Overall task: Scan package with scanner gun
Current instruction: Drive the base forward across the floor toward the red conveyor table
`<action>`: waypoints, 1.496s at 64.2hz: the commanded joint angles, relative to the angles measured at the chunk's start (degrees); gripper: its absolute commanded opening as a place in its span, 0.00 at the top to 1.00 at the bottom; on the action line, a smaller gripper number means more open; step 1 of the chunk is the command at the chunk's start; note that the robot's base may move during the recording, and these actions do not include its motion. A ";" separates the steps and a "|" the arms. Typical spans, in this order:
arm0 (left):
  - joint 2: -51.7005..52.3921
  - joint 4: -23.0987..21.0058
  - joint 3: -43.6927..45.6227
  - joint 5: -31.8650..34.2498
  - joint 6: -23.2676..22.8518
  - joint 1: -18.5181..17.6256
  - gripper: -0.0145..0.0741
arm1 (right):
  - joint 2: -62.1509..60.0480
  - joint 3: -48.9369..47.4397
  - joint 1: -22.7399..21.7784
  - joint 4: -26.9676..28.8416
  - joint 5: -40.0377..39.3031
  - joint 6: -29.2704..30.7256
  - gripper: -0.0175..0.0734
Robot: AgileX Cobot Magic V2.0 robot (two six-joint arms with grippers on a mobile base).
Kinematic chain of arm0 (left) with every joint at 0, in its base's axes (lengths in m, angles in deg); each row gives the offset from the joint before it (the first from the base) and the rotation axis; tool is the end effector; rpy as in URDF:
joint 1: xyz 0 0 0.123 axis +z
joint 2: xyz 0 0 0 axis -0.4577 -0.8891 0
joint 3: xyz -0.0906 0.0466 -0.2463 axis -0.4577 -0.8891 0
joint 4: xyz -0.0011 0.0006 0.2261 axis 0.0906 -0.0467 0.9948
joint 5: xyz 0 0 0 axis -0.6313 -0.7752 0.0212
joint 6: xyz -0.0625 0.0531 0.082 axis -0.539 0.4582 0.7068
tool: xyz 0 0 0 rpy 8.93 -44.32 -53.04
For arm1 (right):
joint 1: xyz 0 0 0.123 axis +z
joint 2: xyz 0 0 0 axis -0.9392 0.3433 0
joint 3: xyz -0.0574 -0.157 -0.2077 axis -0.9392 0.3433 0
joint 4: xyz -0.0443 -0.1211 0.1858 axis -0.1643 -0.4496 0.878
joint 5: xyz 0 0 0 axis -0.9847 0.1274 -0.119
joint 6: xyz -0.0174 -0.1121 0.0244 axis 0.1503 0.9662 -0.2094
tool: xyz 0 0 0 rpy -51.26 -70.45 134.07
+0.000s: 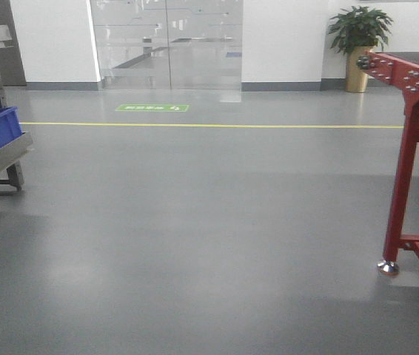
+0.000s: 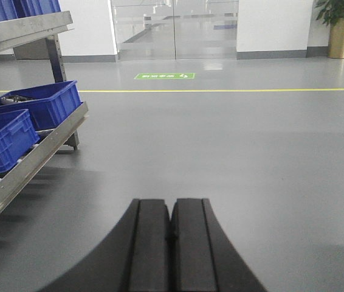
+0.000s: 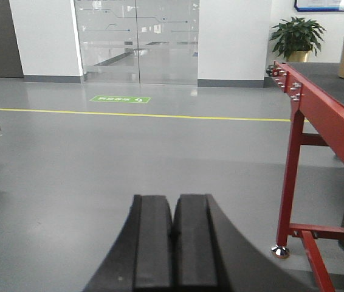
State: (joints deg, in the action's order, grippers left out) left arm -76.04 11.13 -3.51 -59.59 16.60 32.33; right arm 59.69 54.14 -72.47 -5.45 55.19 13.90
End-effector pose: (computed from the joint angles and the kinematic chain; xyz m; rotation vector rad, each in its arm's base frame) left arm 0.0739 0.0063 0.1961 0.0007 1.6467 0.1327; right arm 0.0744 -0.0017 0.2045 0.0724 1.5756 0.0241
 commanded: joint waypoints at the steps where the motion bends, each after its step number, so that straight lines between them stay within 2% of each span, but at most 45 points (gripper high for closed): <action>1: 0.19 -0.25 0.21 0.86 -0.32 -0.34 0.96 | -0.20 -0.04 -0.23 -0.22 -1.01 0.19 0.99; 25: 0.19 -0.25 0.21 0.86 -0.32 -2.54 0.96 | -0.20 -0.04 -0.23 -0.22 -1.01 0.19 0.99; 96: 0.19 -0.25 0.21 0.99 -0.32 -1.30 0.96 | -0.20 -0.04 -0.23 -0.22 -1.01 0.19 0.99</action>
State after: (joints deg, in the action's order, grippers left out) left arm -76.04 11.13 -3.51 -59.59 16.60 30.94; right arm 59.69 54.14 -72.47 -5.45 55.19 13.90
